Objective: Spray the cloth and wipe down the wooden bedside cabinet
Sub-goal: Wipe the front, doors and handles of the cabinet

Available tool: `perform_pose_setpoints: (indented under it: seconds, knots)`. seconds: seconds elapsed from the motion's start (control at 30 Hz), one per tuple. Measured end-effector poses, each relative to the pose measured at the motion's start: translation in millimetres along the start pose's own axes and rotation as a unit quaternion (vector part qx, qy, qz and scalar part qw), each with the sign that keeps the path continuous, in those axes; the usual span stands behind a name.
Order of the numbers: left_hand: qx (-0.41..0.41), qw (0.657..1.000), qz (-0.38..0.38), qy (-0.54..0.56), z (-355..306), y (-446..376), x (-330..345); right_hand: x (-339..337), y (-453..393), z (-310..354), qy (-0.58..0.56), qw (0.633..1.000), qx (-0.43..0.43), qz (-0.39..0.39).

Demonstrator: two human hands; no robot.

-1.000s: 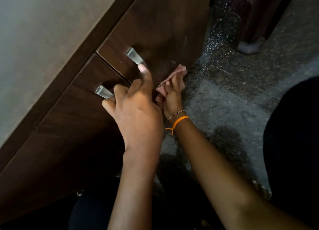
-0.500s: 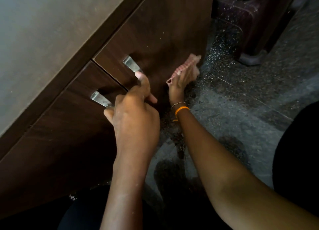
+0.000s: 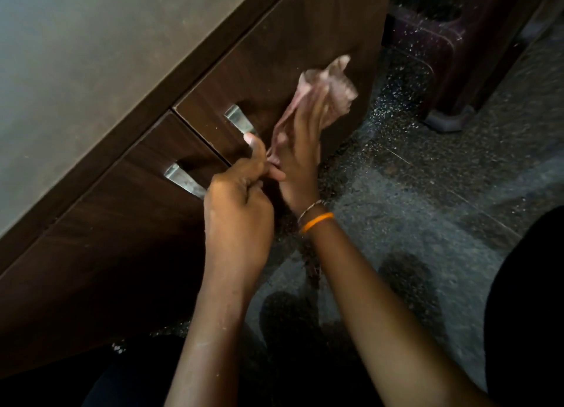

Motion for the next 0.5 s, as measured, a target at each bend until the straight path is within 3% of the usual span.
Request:
perform_pose_setpoints:
  seconds: [0.07,0.17,0.27,0.33,0.4,0.5]
  knots:
    - [0.020,0.999,-0.014,-0.034,-1,1,-1,-21,-39,-13,-0.012,0.999,-0.008,-0.039]
    - [0.015,0.999,-0.013,-0.043,2,1,0,-44,-74,-77,-0.056,0.987,0.129,-0.077]
    - [0.004,0.999,-0.010,-0.036,3,2,1,-43,-51,-153,-0.015,0.969,0.245,-0.033]
    - [0.007,0.999,-0.016,-0.042,1,3,0,-27,-11,-187,-0.037,0.937,0.347,0.004]
    - [0.014,0.999,-0.023,-0.043,2,0,2,-17,12,-160,-0.029,0.941,0.336,0.015]
    - [0.035,0.998,-0.023,-0.047,2,-1,3,-5,11,-91,-0.077,0.973,0.218,-0.027]
Point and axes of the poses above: each hand's wrist, its own y-axis away from the middle knuckle, its own x-axis out of the palm, z = x × y, the point moved 8 cm from there along -y, towards the middle knuckle, and after that the axes turned 2 degrees about -y, right-handed, at the moved point
